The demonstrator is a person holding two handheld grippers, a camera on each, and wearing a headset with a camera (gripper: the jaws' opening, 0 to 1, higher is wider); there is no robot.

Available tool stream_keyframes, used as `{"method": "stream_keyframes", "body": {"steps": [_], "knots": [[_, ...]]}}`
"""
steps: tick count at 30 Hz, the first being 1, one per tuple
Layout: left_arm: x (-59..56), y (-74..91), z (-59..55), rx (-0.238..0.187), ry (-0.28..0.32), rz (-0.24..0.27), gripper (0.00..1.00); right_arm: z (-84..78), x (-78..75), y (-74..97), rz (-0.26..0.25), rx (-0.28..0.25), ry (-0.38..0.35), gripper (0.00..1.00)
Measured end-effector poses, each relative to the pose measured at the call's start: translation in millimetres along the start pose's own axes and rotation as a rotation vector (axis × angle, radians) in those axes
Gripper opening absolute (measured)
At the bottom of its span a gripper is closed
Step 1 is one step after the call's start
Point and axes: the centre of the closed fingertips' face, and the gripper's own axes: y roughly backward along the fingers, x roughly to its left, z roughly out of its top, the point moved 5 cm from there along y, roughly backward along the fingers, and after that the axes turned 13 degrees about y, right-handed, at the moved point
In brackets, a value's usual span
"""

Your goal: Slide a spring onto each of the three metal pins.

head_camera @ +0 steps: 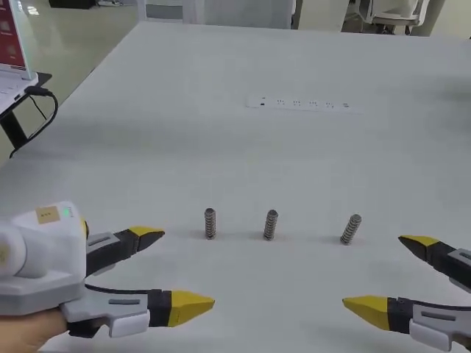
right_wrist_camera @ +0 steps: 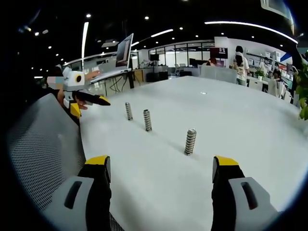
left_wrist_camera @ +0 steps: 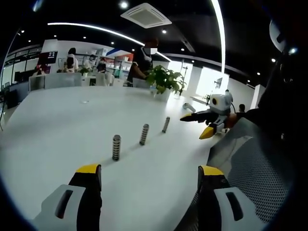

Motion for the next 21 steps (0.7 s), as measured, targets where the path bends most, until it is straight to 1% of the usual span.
{"method": "stream_keyframes", "body": {"steps": [8, 21], "knots": [[0.0, -0.1, 0.3, 0.001, 0.001, 0.000, 0.79, 0.1, -0.6, -0.4, -0.001, 0.002, 0.010, 0.88], [-1.5, -0.6, -0.2, 0.008, -0.001, -0.003, 0.78, -0.7, -1.1, -0.9, -0.002, 0.011, 0.007, 0.88]]}}
